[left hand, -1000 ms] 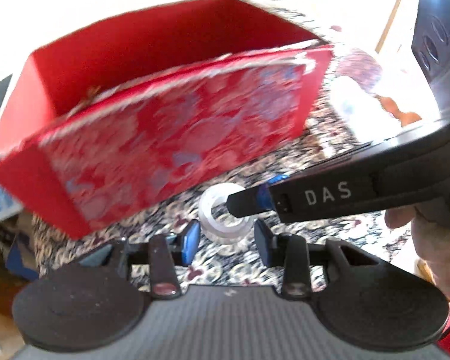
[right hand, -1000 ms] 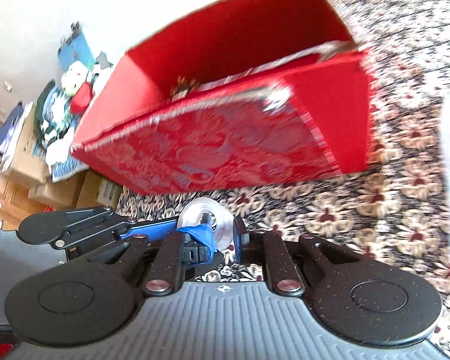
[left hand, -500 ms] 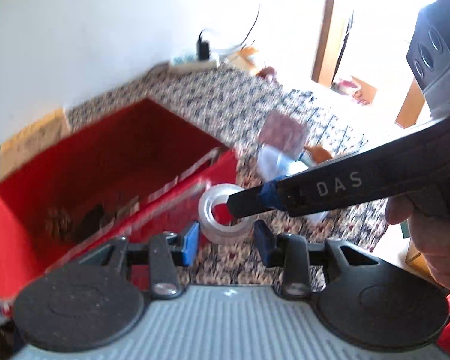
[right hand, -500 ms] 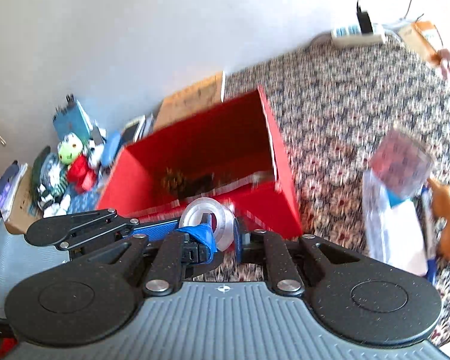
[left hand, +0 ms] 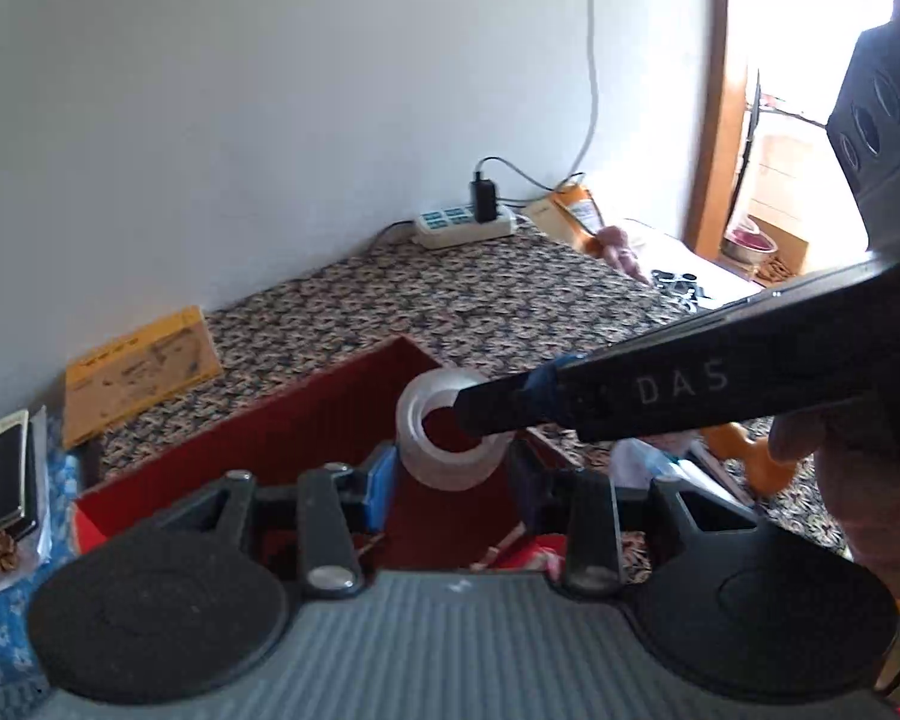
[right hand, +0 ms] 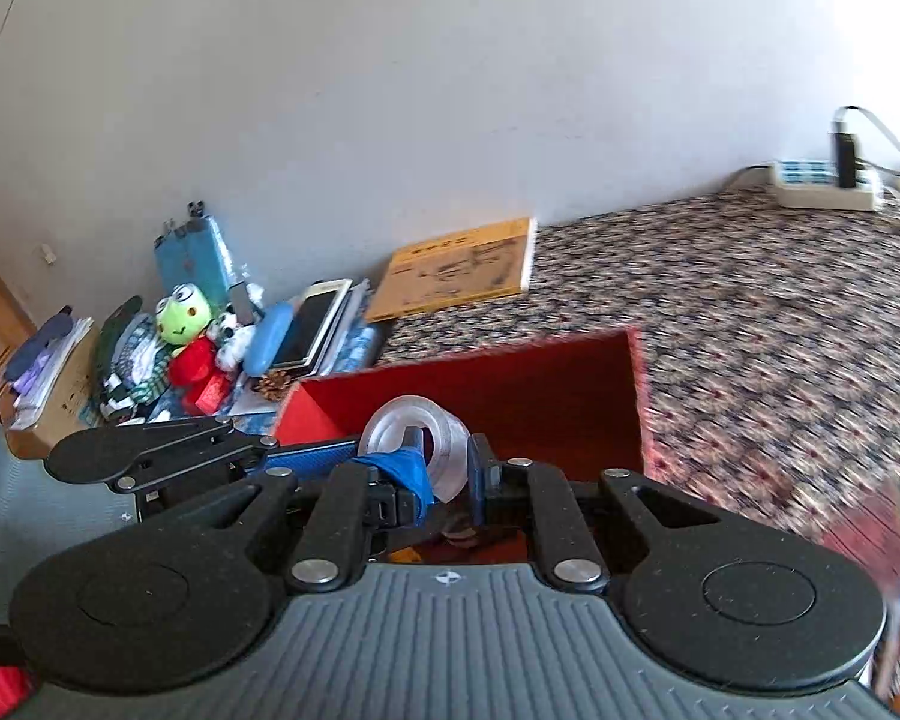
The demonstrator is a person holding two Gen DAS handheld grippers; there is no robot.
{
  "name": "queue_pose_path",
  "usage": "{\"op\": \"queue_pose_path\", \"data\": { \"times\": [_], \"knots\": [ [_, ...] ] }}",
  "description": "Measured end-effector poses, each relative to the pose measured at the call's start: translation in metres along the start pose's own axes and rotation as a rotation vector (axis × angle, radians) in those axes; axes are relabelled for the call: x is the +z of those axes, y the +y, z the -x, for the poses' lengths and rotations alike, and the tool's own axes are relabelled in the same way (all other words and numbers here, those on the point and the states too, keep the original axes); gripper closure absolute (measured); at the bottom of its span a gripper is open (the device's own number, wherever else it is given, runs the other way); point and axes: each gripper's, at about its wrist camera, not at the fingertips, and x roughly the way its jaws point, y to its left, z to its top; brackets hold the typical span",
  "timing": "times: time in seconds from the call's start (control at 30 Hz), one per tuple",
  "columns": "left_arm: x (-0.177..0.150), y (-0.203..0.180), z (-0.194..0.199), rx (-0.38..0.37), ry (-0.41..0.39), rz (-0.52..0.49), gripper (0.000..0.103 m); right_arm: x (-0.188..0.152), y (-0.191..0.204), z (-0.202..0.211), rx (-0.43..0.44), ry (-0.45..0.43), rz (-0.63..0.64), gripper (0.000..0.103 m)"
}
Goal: Organize rigid objects
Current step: 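Lower the tape roll into the box and open the right tool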
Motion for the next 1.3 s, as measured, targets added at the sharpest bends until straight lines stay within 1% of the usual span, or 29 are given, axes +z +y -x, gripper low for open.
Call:
{"op": "queue_pose_path", "data": {
  "times": [0.1,0.2,0.27,0.37,0.43,0.57,0.73,0.87,1.03,1.17,1.3],
  "knots": [
    [0.003,0.021,-0.006,0.039,0.022,0.021,0.066,0.01,0.002,-0.028,0.049,0.054,-0.001,0.103],
    [-0.001,0.043,-0.016,0.075,0.068,0.061,0.066,0.013,0.004,-0.057,0.089,0.125,-0.01,0.103],
    [-0.006,0.057,-0.025,0.097,0.111,0.094,0.066,0.012,0.005,-0.075,0.104,0.17,-0.004,0.103],
    [-0.016,0.072,-0.038,0.121,0.169,0.139,0.065,0.009,0.006,-0.097,0.104,0.249,0.017,0.103],
    [-0.024,0.078,-0.048,0.121,0.211,0.17,0.065,0.006,0.004,-0.11,0.096,0.316,0.027,0.103],
    [-0.035,0.085,-0.068,0.091,0.307,0.217,0.065,0.003,-0.004,-0.129,0.089,0.448,0.03,0.103],
    [-0.045,0.079,-0.088,0.068,0.393,0.222,0.065,0.0,-0.015,-0.142,0.083,0.564,0.018,0.103],
    [-0.048,0.08,-0.101,0.036,0.451,0.242,0.065,-0.006,-0.025,-0.15,0.079,0.632,-0.026,0.103],
    [-0.056,0.084,-0.112,-0.001,0.505,0.291,0.064,-0.008,-0.032,-0.157,0.083,0.681,-0.067,0.103],
    [-0.058,0.086,-0.114,-0.007,0.516,0.301,0.062,-0.012,-0.036,-0.164,0.072,0.72,-0.093,0.103],
    [-0.055,0.086,-0.118,-0.009,0.531,0.294,0.06,-0.012,-0.038,-0.168,0.065,0.724,-0.101,0.103]
  ]
}}
